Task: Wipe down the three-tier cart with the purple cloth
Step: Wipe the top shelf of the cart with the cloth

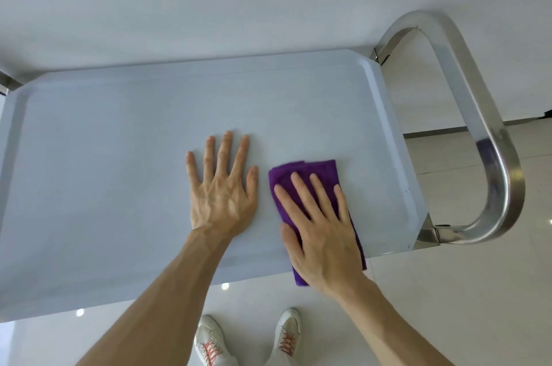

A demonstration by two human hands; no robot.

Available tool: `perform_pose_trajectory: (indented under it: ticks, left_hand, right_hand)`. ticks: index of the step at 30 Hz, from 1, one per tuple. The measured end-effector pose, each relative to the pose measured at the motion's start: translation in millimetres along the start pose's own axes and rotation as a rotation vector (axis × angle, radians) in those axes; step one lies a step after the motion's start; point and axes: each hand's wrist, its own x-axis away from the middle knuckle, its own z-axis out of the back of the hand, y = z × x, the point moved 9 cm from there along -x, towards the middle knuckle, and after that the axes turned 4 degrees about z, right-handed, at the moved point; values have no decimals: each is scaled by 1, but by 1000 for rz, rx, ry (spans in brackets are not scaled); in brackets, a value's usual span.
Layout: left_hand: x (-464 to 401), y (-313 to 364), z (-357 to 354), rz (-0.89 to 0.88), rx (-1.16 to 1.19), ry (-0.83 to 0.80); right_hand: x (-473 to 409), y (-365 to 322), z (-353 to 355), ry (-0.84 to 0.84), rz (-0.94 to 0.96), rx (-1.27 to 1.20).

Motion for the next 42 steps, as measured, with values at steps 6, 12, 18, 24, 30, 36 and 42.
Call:
perform_pose_trajectory:
  ticks: [6, 12, 18, 24, 30, 36, 42]
  left_hand:
    - [-1, 1, 0, 5, 2, -3]
    - [0, 2, 2, 11, -1, -7]
    - [-1, 1, 2, 11, 1, -11]
    - [-1, 2, 1, 14, 13, -14]
    - [0, 3, 3, 15, 19, -16]
    - [1, 4, 5, 10, 17, -19]
    - [1, 4, 6, 3, 27, -15]
  right_hand:
    - [31, 101, 19, -46, -64, 55]
    - [-26, 155, 34, 22, -420, 107]
    - [-45, 44, 14, 73, -271, 43]
    - [23, 46, 7, -13, -61, 5]
    - [-30, 147, 37, 27, -388, 58]
    - [-125, 123, 31, 103, -495, 14]
    - [-95, 36, 12, 90, 35, 4]
